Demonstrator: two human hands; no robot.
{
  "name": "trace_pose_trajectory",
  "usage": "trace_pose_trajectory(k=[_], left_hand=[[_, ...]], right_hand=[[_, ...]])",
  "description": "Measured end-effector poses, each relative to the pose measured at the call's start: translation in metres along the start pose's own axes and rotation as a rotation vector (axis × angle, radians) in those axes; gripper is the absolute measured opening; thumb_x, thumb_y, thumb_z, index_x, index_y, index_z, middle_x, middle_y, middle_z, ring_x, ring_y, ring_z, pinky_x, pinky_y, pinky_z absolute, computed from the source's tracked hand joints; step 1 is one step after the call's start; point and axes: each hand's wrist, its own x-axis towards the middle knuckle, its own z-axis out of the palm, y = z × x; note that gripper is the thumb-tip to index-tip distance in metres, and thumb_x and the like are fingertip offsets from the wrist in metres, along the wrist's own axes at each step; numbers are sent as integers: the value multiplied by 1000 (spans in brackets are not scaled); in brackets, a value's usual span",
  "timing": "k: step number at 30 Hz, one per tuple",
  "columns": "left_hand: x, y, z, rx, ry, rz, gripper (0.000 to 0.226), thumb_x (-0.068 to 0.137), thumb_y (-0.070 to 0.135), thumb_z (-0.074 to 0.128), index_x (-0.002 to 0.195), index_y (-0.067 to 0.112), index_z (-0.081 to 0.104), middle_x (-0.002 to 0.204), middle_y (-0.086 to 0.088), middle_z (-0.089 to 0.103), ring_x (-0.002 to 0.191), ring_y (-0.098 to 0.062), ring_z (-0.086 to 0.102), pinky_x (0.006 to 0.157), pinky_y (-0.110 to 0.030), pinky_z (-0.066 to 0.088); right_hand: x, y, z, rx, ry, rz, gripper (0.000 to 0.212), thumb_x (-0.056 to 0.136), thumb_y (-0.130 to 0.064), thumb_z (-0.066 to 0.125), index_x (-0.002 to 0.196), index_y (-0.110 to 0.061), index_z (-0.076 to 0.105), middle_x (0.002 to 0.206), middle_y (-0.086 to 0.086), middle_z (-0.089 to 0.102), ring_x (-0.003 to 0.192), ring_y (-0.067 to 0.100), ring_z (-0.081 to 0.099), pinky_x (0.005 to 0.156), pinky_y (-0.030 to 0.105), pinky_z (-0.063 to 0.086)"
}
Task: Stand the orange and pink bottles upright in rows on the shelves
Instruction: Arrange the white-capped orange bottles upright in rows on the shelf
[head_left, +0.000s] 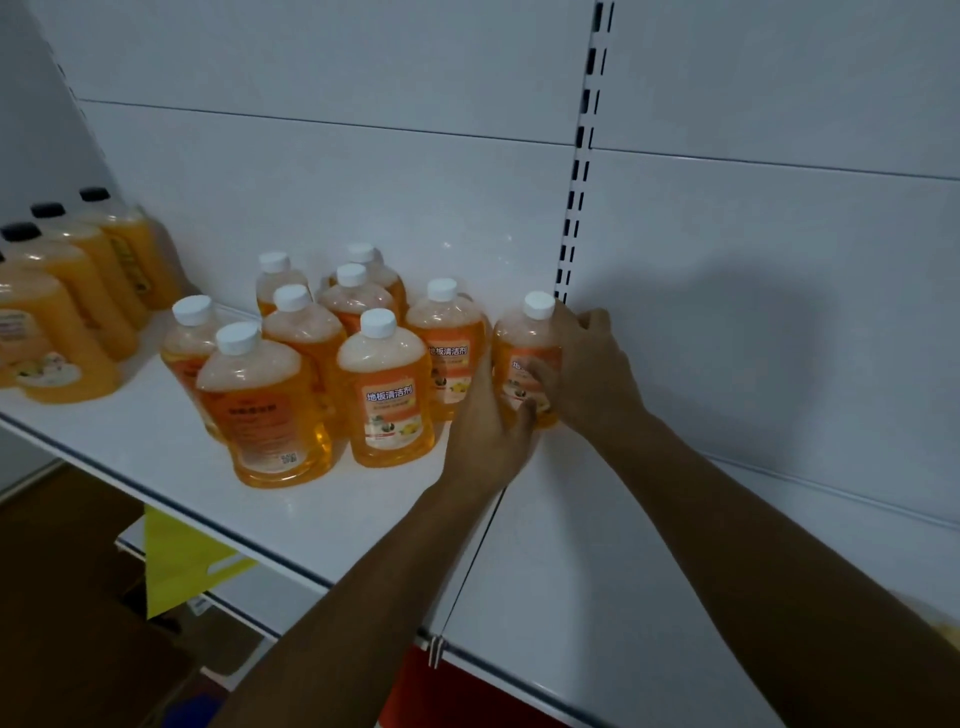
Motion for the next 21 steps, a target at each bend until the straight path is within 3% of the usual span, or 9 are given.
trace_pose_trajectory(k=[3, 6, 8, 11, 13, 16, 21], left_hand=[[0, -4, -1, 29, -84, -10, 76, 88, 63, 35, 145, 13, 33, 119, 0, 63, 110, -8, 59, 91, -19, 50], [-3, -8, -4, 40, -147, -32, 80, 85, 69, 31, 139, 10, 41, 118, -3, 64, 111, -14, 60, 95, -28, 51], [-6, -11, -5, 79, -204, -87, 72, 86, 62, 37, 138, 12, 43, 122, -3, 63, 115, -16, 59, 96, -29, 50], [-13, -15, 0, 247, -299, -181, 51, 95, 36, 55, 140, 19, 40, 130, 2, 59, 117, -18, 58, 87, -19, 41], [-21, -12, 4, 346, -307, -172, 47, 95, 33, 57, 138, 22, 41, 129, 3, 60, 114, -18, 60, 83, -19, 39], [-30, -1, 13, 345, -332, -170, 49, 95, 33, 56, 140, 23, 39, 138, 2, 54, 123, -22, 54, 96, -28, 44], [-49, 32, 47, 328, -483, -137, 55, 96, 36, 55, 147, 27, 34, 151, 4, 39, 135, -16, 41, 113, -33, 34]], right_hand=[[8, 0, 3, -1, 14, 34, 60, 90, -37, 63, 141, -21, 36, 120, 12, 42, 104, 31, 57, 87, 37, 48], [9, -1, 5, -4, 33, 47, 60, 89, -37, 63, 141, -22, 36, 119, 13, 43, 105, 32, 56, 87, 38, 48], [6, 0, 5, 15, 46, 64, 62, 89, -37, 64, 143, -24, 36, 121, 13, 45, 108, 32, 55, 89, 37, 47], [4, 0, 4, 27, 54, 91, 65, 90, -38, 63, 146, -28, 32, 122, 14, 49, 112, 32, 54, 92, 38, 45], [1, 0, 1, -2, 25, 97, 71, 90, -40, 61, 149, -27, 24, 122, 15, 50, 112, 33, 54, 91, 41, 46], [-9, 13, -15, -3, 7, 152, 79, 89, -48, 60, 150, -25, 17, 128, 15, 49, 115, 34, 53, 91, 45, 44], [-56, 70, -72, -12, -14, 246, 63, 89, -46, 62, 142, -22, 39, 135, 7, 53, 118, 26, 55, 99, 45, 46]])
